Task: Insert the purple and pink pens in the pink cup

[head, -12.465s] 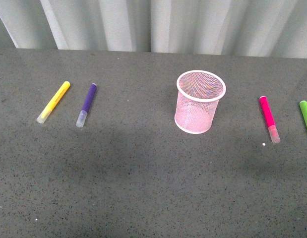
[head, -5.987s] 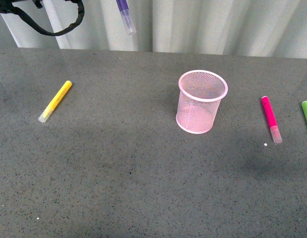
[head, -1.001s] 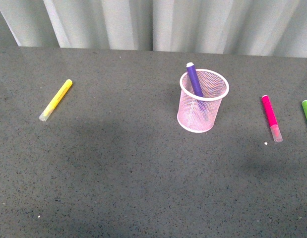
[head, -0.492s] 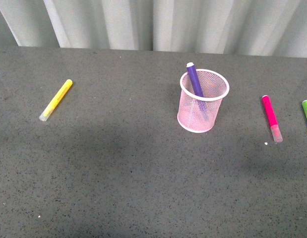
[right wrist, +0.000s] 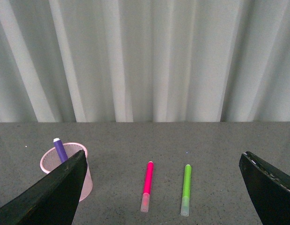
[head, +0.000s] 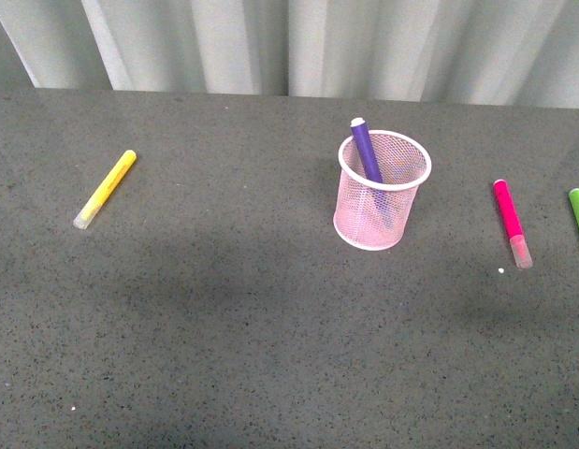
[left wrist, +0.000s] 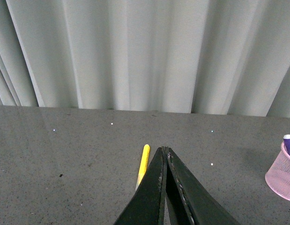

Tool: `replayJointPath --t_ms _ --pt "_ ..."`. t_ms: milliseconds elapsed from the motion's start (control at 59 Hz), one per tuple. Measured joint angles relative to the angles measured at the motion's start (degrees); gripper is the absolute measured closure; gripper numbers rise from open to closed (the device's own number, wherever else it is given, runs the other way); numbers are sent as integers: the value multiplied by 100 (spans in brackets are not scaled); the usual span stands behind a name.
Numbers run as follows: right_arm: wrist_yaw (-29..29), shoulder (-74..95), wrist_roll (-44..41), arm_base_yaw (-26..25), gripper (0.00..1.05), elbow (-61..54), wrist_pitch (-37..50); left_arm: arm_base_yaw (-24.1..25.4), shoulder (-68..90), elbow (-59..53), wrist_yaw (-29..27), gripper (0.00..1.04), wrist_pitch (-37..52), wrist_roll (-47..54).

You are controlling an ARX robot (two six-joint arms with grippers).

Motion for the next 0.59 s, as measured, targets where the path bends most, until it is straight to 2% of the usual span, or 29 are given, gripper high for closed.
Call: replayJointPath --t_ms 594 --pt "0 0 0 0 7 0 0 0 -1355 -2 -2 101 -1318 0"
